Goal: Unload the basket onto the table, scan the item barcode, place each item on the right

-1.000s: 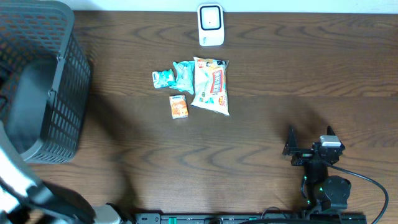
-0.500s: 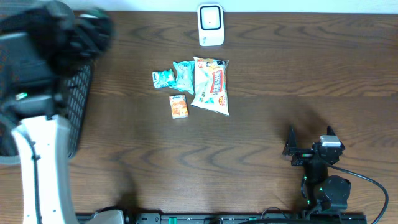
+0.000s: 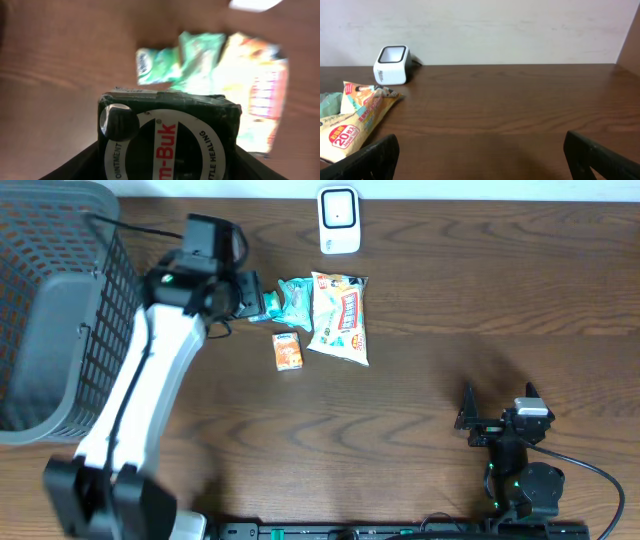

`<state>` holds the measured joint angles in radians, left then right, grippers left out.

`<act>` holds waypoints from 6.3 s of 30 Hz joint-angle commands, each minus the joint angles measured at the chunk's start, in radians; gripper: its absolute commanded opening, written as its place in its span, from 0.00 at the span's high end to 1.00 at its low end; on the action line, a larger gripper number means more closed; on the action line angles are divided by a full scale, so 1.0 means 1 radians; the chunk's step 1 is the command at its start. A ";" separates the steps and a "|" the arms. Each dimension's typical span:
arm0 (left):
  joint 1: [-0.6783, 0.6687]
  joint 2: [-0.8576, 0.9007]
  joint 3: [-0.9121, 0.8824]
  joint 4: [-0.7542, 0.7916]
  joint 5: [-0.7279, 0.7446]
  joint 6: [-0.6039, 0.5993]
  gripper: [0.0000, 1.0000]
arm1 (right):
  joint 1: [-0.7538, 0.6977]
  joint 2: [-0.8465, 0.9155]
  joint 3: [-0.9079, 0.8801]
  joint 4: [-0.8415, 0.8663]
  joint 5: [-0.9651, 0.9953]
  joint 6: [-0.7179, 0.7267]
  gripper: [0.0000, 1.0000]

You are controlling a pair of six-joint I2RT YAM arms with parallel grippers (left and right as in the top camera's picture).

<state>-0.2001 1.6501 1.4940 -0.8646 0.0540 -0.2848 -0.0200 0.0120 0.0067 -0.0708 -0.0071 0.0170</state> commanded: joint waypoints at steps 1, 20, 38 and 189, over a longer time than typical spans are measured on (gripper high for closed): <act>-0.002 0.094 0.000 -0.006 -0.069 0.022 0.36 | 0.008 -0.005 -0.001 -0.005 0.001 -0.007 0.01; -0.002 0.269 0.015 -0.039 -0.063 0.022 0.13 | 0.008 -0.005 -0.001 -0.005 0.001 -0.007 0.01; -0.002 -0.301 0.042 -0.270 -0.066 0.023 0.02 | 0.008 -0.005 -0.001 -0.005 0.001 -0.007 0.01; -0.002 -0.408 0.042 -0.359 -0.066 0.022 0.03 | 0.235 2.179 1.590 -0.531 -0.694 0.140 0.13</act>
<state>-0.2001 1.2434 1.5249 -1.2232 -0.0032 -0.2646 0.2073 2.1830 1.5875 -0.6128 -0.6285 0.1448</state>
